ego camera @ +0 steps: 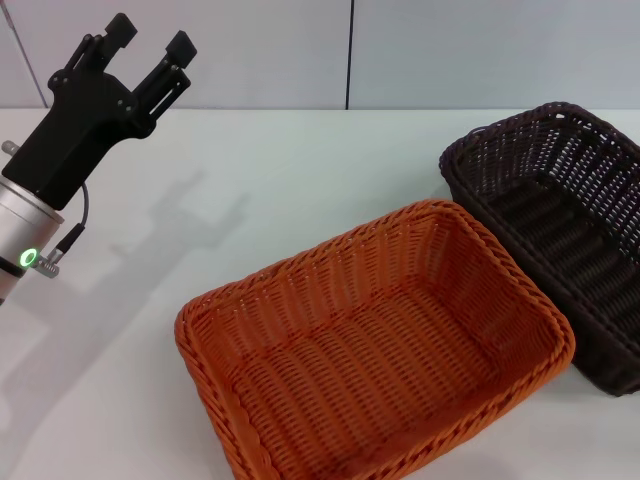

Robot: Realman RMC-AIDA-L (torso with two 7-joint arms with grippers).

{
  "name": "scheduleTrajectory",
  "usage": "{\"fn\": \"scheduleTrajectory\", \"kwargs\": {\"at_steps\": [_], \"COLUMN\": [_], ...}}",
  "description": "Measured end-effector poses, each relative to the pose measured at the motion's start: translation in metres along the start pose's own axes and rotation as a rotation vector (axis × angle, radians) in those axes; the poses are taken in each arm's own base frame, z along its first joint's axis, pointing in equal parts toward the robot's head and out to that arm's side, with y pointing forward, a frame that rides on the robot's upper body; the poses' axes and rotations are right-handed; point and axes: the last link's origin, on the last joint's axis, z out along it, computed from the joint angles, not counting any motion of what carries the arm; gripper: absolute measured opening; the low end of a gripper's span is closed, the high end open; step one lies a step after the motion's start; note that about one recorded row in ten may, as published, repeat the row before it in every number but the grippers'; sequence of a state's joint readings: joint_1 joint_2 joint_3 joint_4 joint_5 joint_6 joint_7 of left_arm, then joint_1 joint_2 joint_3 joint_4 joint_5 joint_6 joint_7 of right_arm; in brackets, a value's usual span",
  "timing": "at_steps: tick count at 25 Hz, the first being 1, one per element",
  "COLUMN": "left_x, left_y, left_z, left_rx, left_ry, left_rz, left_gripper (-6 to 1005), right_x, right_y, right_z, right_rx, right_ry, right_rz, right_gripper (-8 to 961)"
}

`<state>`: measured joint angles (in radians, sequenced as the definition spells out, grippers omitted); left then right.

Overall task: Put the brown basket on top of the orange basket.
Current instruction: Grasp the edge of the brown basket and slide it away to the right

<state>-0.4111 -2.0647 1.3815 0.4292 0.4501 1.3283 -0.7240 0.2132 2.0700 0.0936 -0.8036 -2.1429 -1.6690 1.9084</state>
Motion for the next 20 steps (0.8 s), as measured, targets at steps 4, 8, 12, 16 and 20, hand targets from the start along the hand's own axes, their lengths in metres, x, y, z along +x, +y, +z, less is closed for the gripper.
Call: {"fn": "scheduleTrajectory", "kwargs": {"at_steps": [4, 8, 12, 16, 20], "left_x": [-0.002, -0.004, -0.005, -0.004, -0.004], "left_y": [-0.001, -0.001, -0.001, -0.002, -0.002], "left_z": [-0.003, -0.007, -0.008, -0.009, -0.009], "left_rx": [0.008, 0.015, 0.018, 0.022, 0.022], "left_ry": [-0.006, -0.013, -0.015, -0.013, -0.012], "left_rz": [-0.004, -0.010, -0.010, -0.011, -0.013], "left_gripper": [813, 813, 813, 813, 813], "right_x": [-0.002, -0.003, -0.005, -0.010, -0.015], "right_y": [0.002, 0.006, 0.007, 0.006, 0.005], "right_z": [0.007, 0.020, 0.026, 0.034, 0.039], "right_rx": [-0.013, -0.039, -0.037, -0.029, -0.023], "right_ry": [0.000, 0.018, 0.028, 0.032, 0.032], "right_rz": [-0.001, 0.001, -0.004, -0.012, -0.017], "right_gripper": [774, 775, 774, 774, 774]}}
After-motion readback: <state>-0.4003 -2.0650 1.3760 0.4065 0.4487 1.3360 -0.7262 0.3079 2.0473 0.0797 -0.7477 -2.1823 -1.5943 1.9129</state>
